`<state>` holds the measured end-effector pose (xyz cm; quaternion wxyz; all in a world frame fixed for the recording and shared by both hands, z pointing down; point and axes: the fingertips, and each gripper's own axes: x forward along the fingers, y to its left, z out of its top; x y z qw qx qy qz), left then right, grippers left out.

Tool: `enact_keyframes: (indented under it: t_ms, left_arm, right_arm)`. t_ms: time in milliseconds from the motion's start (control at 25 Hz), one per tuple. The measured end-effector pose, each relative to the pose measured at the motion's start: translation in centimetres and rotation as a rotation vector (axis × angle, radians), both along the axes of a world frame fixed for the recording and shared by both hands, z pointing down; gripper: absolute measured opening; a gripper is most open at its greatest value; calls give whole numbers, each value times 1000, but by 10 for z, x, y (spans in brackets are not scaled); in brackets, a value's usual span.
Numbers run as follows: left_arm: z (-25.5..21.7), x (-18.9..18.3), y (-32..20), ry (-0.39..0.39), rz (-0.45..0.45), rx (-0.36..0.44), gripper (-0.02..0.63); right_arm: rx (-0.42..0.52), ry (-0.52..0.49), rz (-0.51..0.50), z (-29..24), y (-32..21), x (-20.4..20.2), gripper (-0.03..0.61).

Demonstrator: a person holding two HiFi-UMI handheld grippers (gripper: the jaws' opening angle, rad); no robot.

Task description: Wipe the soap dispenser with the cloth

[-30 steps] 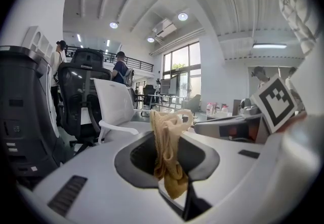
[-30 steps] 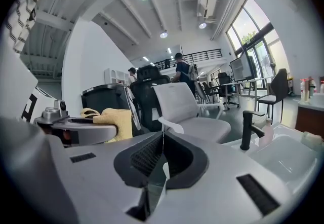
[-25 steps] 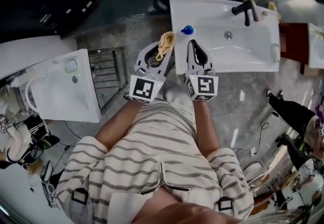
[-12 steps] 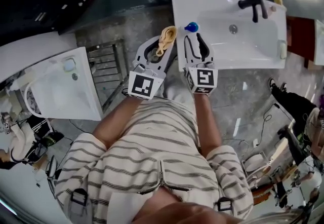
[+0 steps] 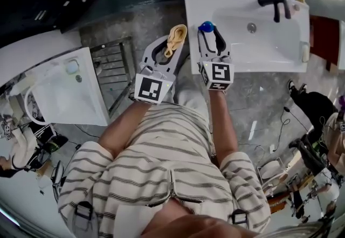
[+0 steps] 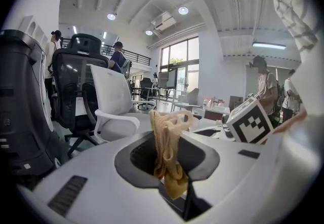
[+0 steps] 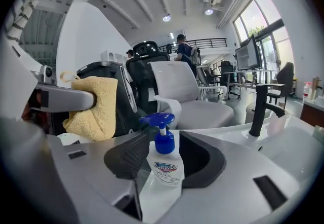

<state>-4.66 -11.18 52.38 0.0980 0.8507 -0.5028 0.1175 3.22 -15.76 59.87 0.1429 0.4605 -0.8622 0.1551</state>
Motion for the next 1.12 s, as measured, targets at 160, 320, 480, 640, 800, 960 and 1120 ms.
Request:
enact_keyframes:
  t_ms: [160, 320, 480, 640, 800, 960, 1120]
  left_arm:
    - [5, -2, -1, -7, 5, -12, 85]
    - [11, -3, -2, -9, -4, -17, 85]
    - [12, -1, -1, -10, -3, -14, 85]
    - [15, 0, -1, -2, -8, -27, 86]
    - [17, 0, -2, -15, -2, -28, 86]
    - [17, 1, -3, -25, 3, -24, 86]
    - [17, 3, -3, -29, 8, -22, 86]
  right_arm:
    - [4, 18, -65, 7, -3, -4, 167]
    - [17, 22, -100, 9, -2, -7, 164]
    - [12, 13, -111, 9, -3, -7, 153]
    - [30, 37, -133, 10, -5, -8, 135]
    - [69, 80, -171, 9, -4, -10, 127]
    - [73, 90, -180, 9, -3, -9, 124]
    - [64, 88, -175, 8, -4, -8, 124]
